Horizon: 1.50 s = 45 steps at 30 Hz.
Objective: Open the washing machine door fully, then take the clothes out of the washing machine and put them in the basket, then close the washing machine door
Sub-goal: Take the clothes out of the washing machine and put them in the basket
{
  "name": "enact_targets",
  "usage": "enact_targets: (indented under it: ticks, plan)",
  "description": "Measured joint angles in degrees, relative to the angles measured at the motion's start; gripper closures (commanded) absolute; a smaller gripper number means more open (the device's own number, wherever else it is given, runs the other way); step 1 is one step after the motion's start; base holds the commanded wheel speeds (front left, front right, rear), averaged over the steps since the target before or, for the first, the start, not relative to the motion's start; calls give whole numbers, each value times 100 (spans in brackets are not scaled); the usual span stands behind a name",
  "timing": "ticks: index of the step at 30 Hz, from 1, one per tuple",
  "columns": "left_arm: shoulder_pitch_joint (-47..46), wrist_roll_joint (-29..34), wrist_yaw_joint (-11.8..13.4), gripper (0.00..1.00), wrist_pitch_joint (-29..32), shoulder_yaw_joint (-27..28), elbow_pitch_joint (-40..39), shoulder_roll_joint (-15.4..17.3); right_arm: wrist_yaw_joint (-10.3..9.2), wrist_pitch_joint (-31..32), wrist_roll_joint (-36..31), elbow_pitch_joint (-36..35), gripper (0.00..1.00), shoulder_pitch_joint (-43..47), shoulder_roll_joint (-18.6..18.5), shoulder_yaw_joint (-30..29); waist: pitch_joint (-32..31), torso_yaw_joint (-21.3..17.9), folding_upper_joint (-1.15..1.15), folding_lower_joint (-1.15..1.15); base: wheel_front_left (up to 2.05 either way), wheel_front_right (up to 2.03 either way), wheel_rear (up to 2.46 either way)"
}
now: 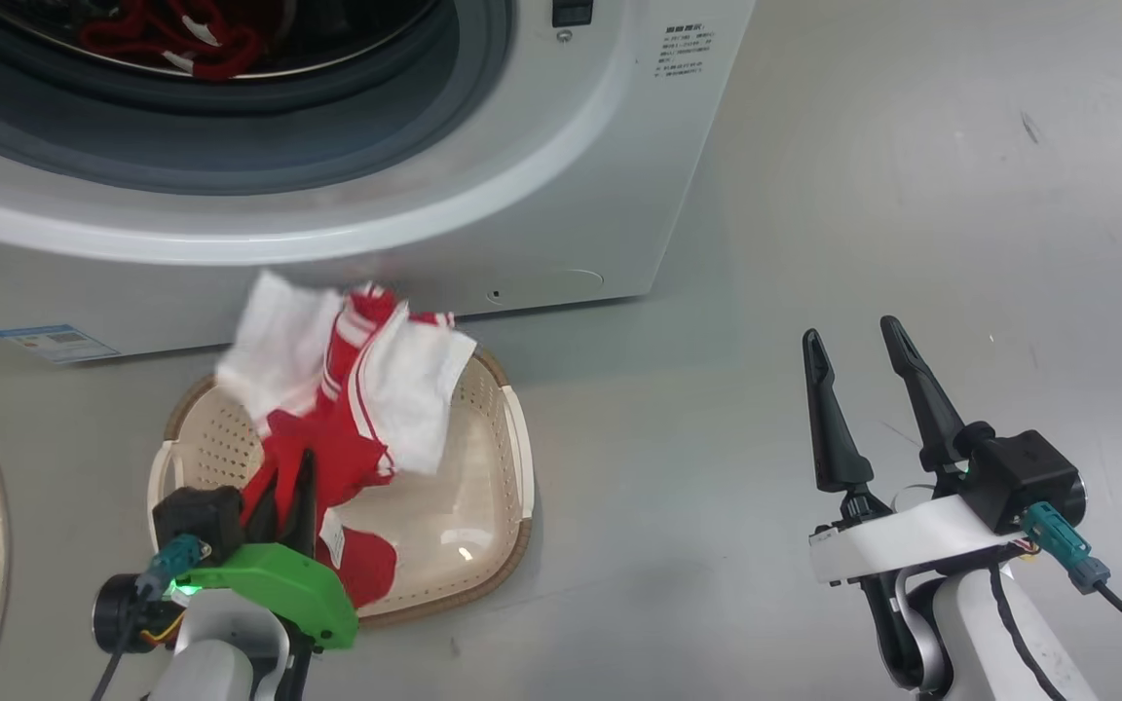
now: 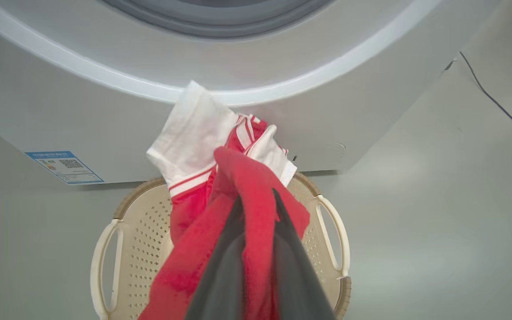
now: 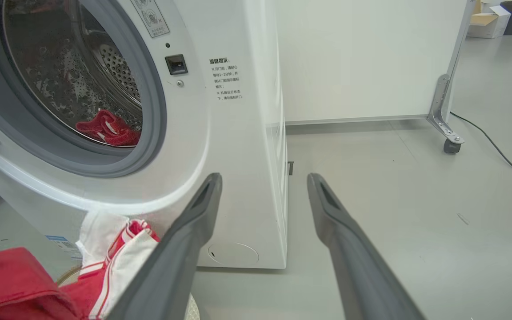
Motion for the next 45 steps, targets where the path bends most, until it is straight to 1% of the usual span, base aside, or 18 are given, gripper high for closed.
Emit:
enact_targets:
  ticks: [5,14,25,28,30,35,37,38,40,41,42,43,45]
  plan:
    - [-340,-15,18,100,24,91,389,-2,-1,0,22,-85,0,-129,-1,52,224,-124,0,0,0,0,0]
    - [-1141,-169,24,100,352,243,1259,-16,-12,0,102,-255,0,-452,-2,171,804,-334,0,0,0,0,0]
    - [-1969,-169,27,100,606,331,1987,102,-35,0,301,-431,0,-899,-5,382,1562,-639,0,0,0,0,0]
    - [-2070,-219,12,100,656,352,2143,105,-36,0,339,-444,0,-982,-7,411,1693,-705,0,1,0,0,0]
    - [-2168,-320,-33,100,717,392,2397,108,-68,0,390,-445,0,-1089,-7,447,1866,-807,0,1,0,0,0]
    - [-2280,-393,-80,100,765,431,2716,103,-86,0,394,-441,0,-1187,-8,439,2043,-927,0,1,0,0,0]
    - [-2320,-422,-89,85,795,442,2859,101,-88,0,394,-436,0,-1199,-8,438,2102,-973,0,1,0,0,0]
    - [-2338,-427,-90,72,795,456,2918,101,-91,0,396,-433,0,-1205,-8,438,2125,-990,0,1,0,0,0]
    - [-2388,-444,-99,52,809,477,3034,109,-92,0,396,-422,0,-1245,-8,441,2160,-1015,0,1,0,0,0]
    - [-2419,-446,-103,21,809,493,3085,113,-92,0,396,-420,0,-1264,-8,441,2171,-1022,0,1,0,0,0]
    - [-2454,-453,-104,9,808,504,3138,116,-92,0,396,-415,0,-1276,-8,441,2178,-1027,0,1,0,0,0]
    - [-2487,-454,-104,0,800,508,3185,122,-92,0,396,-401,0,-1282,-8,442,2180,-1028,0,1,0,0,0]
    - [-2529,-453,-104,0,725,510,3265,148,-92,0,396,-355,0,-1289,-8,439,2163,-1027,0,1,0,0,0]
